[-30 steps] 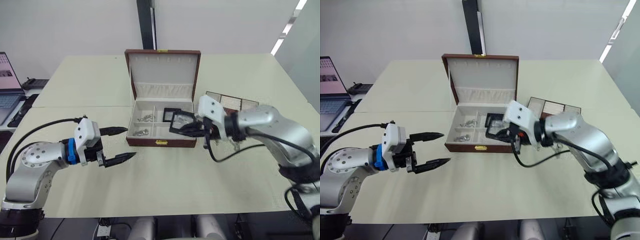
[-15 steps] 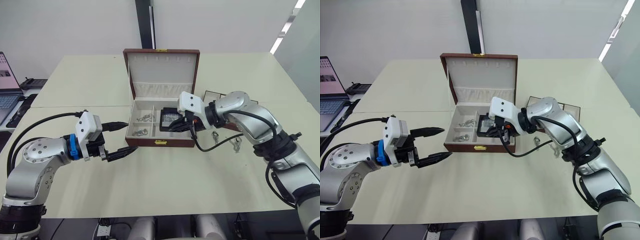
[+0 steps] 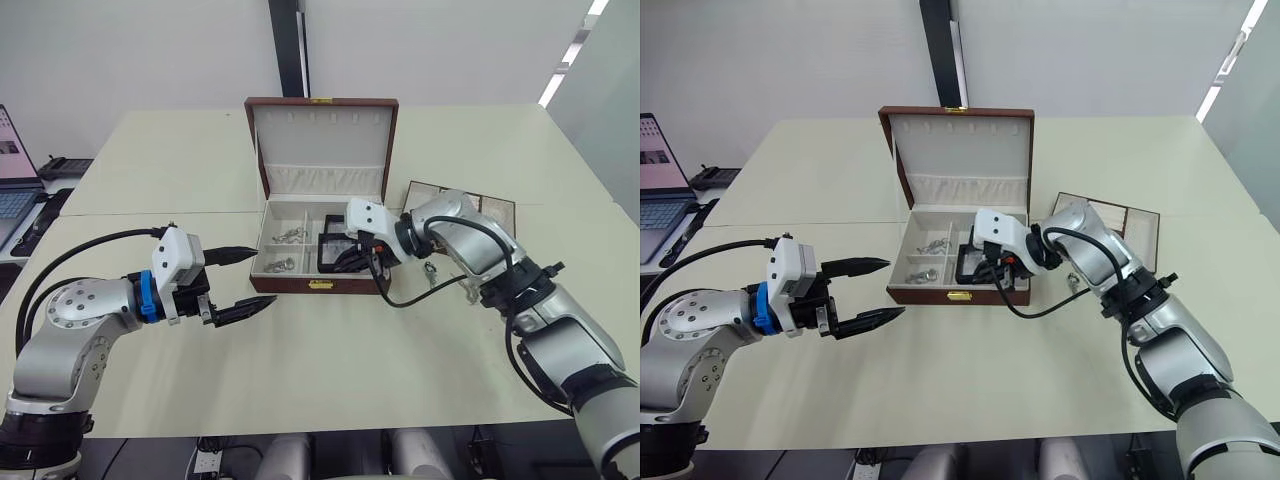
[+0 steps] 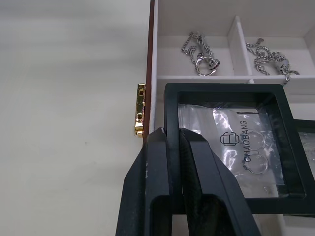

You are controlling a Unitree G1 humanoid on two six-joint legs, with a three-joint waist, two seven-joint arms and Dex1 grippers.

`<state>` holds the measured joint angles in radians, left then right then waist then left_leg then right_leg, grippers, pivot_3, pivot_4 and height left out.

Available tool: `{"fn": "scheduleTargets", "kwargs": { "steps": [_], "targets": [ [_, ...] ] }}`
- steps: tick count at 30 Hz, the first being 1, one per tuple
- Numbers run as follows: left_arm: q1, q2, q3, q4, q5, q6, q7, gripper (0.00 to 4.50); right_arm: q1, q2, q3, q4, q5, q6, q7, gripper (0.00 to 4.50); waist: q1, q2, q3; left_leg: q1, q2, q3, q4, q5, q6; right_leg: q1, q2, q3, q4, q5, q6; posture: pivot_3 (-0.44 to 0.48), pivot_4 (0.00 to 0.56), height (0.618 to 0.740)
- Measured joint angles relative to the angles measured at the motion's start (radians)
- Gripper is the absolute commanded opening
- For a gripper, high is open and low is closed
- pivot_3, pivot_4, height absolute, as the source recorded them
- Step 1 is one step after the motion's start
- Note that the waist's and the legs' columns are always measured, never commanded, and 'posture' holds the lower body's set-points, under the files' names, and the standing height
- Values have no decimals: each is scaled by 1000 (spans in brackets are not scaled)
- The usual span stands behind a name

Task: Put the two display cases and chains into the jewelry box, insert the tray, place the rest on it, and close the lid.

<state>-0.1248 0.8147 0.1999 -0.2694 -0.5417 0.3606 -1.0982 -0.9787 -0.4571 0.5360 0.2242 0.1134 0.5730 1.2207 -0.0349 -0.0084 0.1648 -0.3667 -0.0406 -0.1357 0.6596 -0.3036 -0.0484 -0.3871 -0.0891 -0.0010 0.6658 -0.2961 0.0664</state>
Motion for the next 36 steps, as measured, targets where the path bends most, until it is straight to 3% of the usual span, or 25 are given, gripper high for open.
{"fn": "scheduleTargets", "kwargs": {
  "steps": [9,11,21,24,29,36],
  "targets": [
    [-9,-6,-13,-1,10,0,9,4500,3,4,-3,-1,-13,7,24,1,0,0,0,0,0,0,0,0,0,0,0,0,0,0,0,0,150,740],
    [-10,-7,-18,-1,11,0,10,4500,3,5,-4,-1,-13,8,25,713,0,0,0,0,0,0,0,0,0,0,0,0,0,0,0,0,150,740],
    [-15,-7,-18,-1,12,1,11,4500,2,6,-43,19,-13,-9,33,3265,0,0,0,0,0,0,0,0,0,0,0,1,0,0,0,0,150,740],
    [-15,-7,-18,-1,11,3,13,4500,1,6,-54,18,-12,-28,36,4357,0,0,0,0,0,0,0,0,0,0,0,1,0,0,0,0,150,740],
    [-11,-8,1,5,-1,12,28,4500,34,-12,-155,-114,21,-66,7,4480,2,0,0,-1,0,0,0,0,0,-1,0,1,0,0,0,0,150,740],
    [39,-7,98,43,-4,27,90,4500,286,-129,-301,-461,77,-10,-88,4480,5,0,0,-1,0,0,0,0,0,-1,-1,1,-1,0,0,0,150,740]
  ]
}}
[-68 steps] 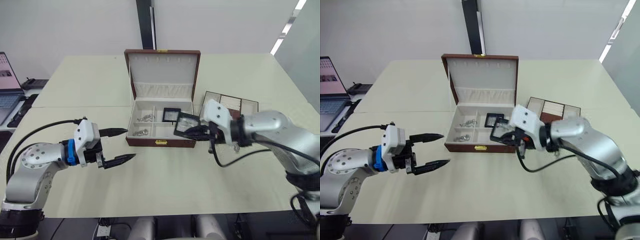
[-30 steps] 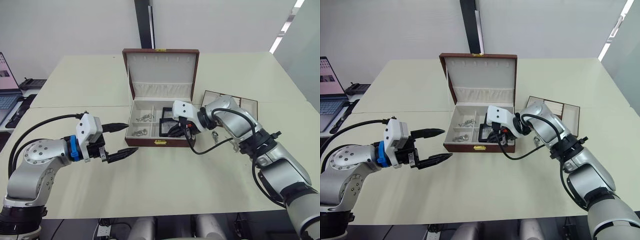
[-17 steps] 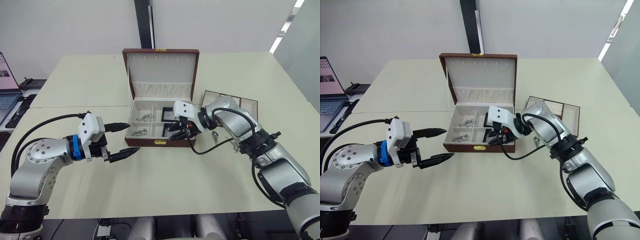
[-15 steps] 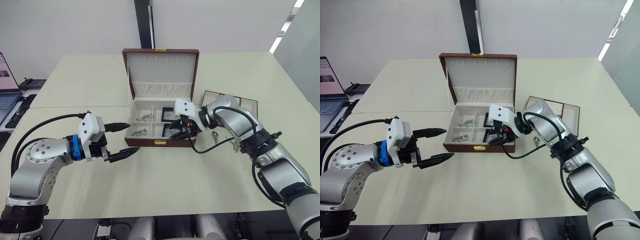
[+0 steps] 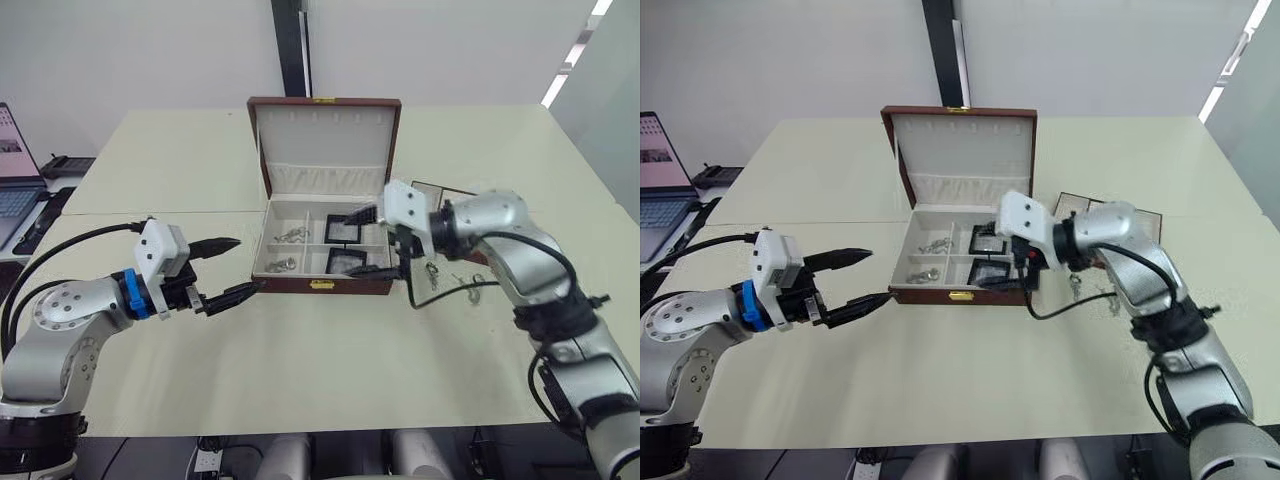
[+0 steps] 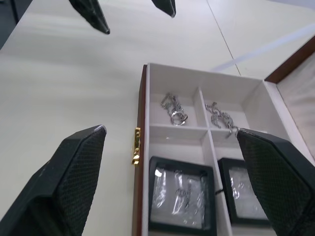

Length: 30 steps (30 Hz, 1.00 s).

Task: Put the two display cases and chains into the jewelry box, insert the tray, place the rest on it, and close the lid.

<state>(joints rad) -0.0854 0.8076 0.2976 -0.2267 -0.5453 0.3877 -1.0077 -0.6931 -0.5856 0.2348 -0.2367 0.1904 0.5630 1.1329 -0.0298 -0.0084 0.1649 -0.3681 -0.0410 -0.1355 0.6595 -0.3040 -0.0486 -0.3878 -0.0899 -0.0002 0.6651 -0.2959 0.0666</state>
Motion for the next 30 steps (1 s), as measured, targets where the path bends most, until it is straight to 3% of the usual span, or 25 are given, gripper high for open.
{"fn": "scheduleTargets", "kwargs": {
  "steps": [5,10,14,18,23,30],
  "targets": [
    [40,0,70,92,59,-87,40,4500,242,-154,-176,-178,-11,7,-97,4480,2,0,0,0,0,0,0,0,0,1,0,0,-1,0,0,0,150,740],
    [126,-42,108,165,98,-181,65,4500,474,-233,-380,-226,-8,-18,-140,4480,1,0,0,1,0,2,-1,-1,1,1,0,1,0,0,0,0,150,740],
    [179,-71,172,220,92,-191,111,4500,693,-248,-613,-213,-12,-79,-159,4480,5,-1,0,1,0,2,-1,-1,2,3,1,1,-1,0,0,0,150,740],
    [208,-115,209,233,83,-182,169,4500,851,-164,-776,-180,-9,-149,-220,4480,5,-2,-1,4,0,2,-1,-2,4,6,1,1,-1,0,1,0,150,740],
    [263,-181,215,229,85,-173,240,4500,1008,-43,-820,-89,-34,-275,-314,4480,3,-2,-1,6,0,3,-1,-3,5,7,1,3,-1,0,1,0,150,740],
    [303,-201,218,195,75,-168,284,4500,1061,-12,-832,-69,-9,-312,-359,4480,2,-1,-1,6,0,3,-1,-3,5,7,1,5,-1,0,1,0,150,740]
  ]
}}
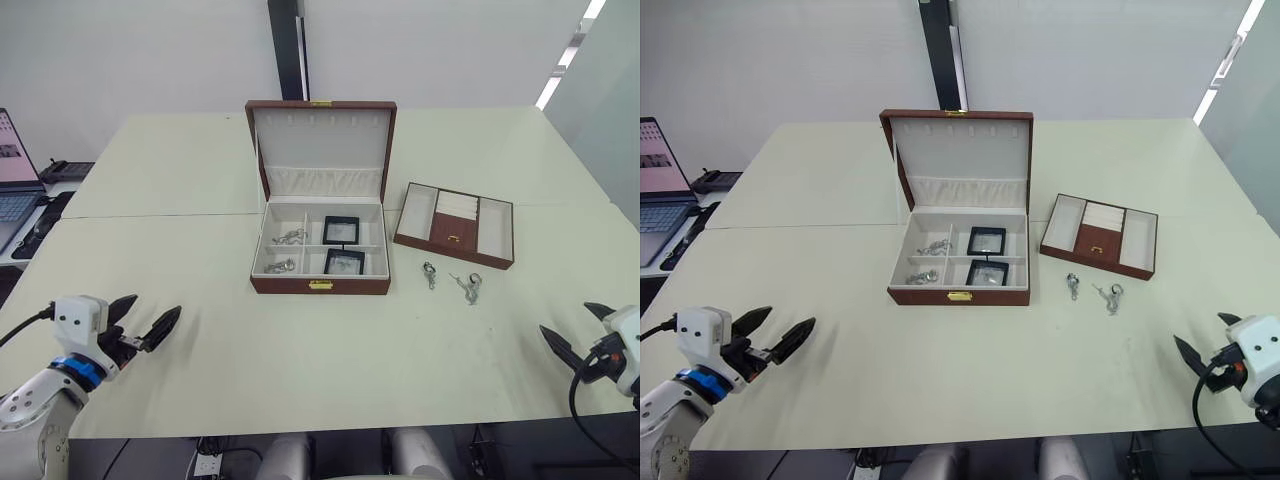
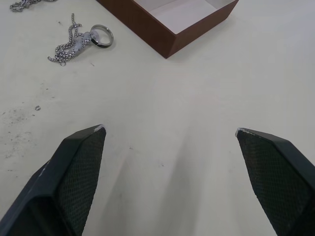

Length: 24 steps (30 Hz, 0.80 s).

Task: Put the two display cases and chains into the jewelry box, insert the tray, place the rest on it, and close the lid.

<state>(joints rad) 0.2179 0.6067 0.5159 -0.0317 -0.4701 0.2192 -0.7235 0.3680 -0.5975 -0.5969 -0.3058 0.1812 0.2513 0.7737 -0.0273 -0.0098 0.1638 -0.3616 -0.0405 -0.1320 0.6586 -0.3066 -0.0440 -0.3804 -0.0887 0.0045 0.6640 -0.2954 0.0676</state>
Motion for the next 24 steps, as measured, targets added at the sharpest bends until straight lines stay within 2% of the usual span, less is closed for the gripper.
{"fn": "scheduleTargets", "kwargs": {
  "steps": [13,19,24],
  "targets": [
    [19,29,0,-45,-40,28,-46,4500,-25,-28,2,-18,77,86,-34,4480,1,0,0,0,0,0,0,0,0,0,0,0,0,0,0,0,150,740],
    [-7,119,-22,-103,-75,36,-206,4500,-60,-102,7,-27,81,92,-23,4480,0,0,0,0,0,1,0,0,0,1,0,0,0,0,0,0,150,740],
    [-118,170,-128,-222,-144,95,-310,4500,-131,-203,54,-79,121,171,18,4480,0,1,0,0,0,1,0,0,0,1,0,-1,-1,0,0,0,150,740]
  ]
}}
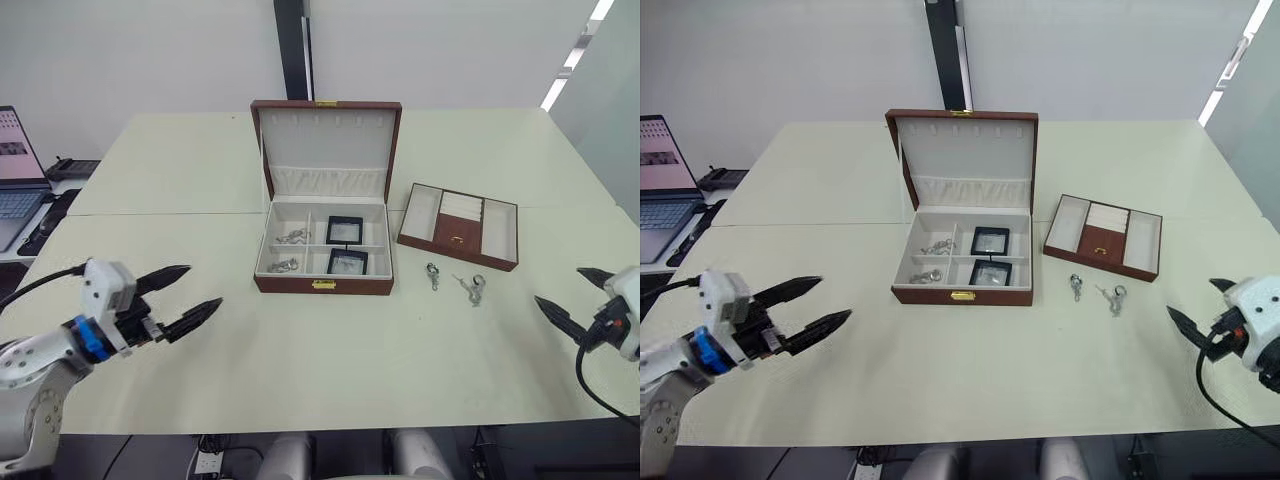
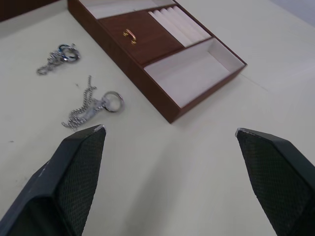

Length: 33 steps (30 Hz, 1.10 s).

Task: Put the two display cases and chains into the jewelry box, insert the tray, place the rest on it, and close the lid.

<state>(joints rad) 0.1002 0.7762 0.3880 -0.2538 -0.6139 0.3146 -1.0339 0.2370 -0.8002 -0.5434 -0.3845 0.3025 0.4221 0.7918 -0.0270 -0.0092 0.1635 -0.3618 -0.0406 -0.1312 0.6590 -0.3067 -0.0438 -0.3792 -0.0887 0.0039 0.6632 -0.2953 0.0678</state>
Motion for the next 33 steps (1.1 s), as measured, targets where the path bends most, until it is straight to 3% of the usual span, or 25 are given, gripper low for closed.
{"fn": "scheduleTargets", "kwargs": {
  "steps": [10,15,21,33],
  "targets": [
    [-283,18,-237,-129,-92,141,-95,4500,-255,-160,237,39,23,158,51,4480,-2,-1,0,-1,0,1,2,0,0,0,0,-3,0,0,0,0,150,740],
    [-407,-24,-292,-129,-113,183,-87,4500,-364,-162,353,157,-19,154,55,2861,-2,-1,1,-2,0,2,2,2,-3,0,0,-3,0,0,0,0,150,740],
    [-491,-57,-318,-103,-114,222,-75,4500,-478,-164,441,272,-103,131,41,2861,-3,-1,1,-2,0,2,2,2,-4,0,0,-3,0,0,0,0,150,740],
    [-522,-105,-348,-99,-116,250,-66,4500,-659,-134,624,463,-252,63,45,2861,-4,-1,1,-2,0,2,2,2,-4,-1,0,-3,0,0,0,0,150,740]
  ]
}}
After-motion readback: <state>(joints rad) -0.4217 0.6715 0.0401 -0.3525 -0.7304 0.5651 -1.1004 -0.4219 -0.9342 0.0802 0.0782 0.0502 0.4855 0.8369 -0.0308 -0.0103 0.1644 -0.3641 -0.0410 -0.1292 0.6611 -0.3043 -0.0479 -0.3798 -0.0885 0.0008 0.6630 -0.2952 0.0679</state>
